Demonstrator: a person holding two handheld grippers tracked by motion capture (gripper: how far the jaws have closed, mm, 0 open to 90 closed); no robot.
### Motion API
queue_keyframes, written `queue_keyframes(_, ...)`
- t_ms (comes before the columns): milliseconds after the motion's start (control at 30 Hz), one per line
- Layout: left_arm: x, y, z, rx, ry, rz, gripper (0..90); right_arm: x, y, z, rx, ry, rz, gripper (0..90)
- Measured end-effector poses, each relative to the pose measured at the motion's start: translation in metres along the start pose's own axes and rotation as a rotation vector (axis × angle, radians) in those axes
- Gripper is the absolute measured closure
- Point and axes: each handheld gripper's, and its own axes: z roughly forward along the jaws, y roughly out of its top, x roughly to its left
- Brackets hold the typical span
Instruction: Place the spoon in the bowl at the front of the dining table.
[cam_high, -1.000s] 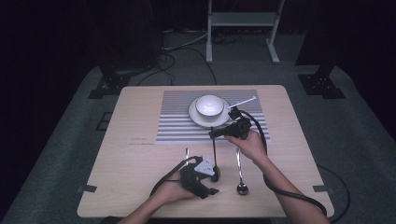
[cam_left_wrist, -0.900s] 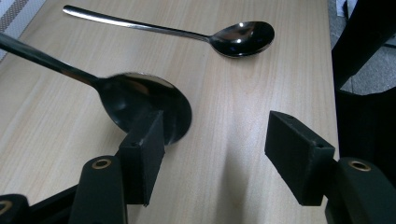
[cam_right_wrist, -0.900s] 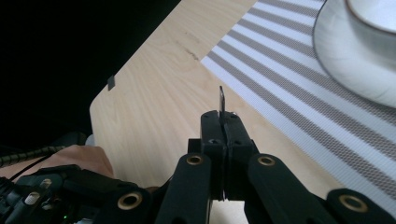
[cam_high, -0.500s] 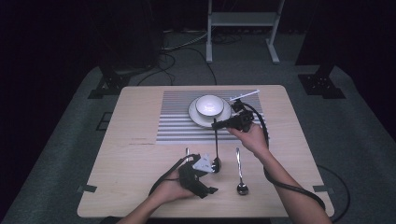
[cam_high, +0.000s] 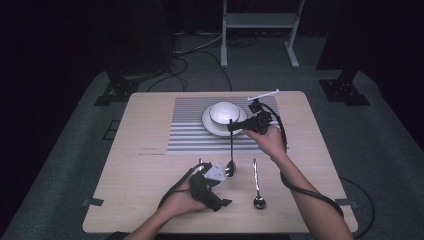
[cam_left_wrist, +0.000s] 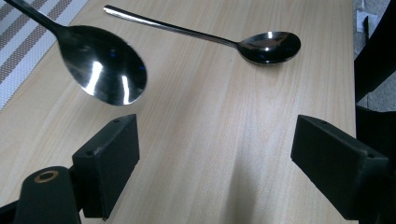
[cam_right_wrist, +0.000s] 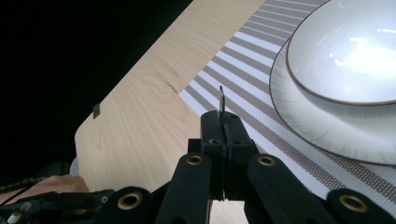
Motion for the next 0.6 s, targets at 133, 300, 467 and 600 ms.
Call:
queue_keyframes(133,0.000,0.000,-0.001,-0.005,0.007,-0.014,12.3,0.002,0.007,0.000,-0.009,-0.024,-0.016,88.9)
queue_keyframes(300,0.001,0.000,-0.001,-0.011,0.011,-0.015,12.3,0.003,0.014,-0.001,-0.014,-0.049,-0.024,88.9)
queue_keyframes(467,0.001,0.000,-0.003,-0.019,0.013,-0.021,12.3,0.003,0.024,-0.003,-0.024,-0.086,-0.035,88.9)
queue_keyframes(600,0.001,0.000,-0.002,-0.022,0.016,-0.022,11.7,0.001,0.031,-0.005,-0.032,-0.096,-0.033,88.9)
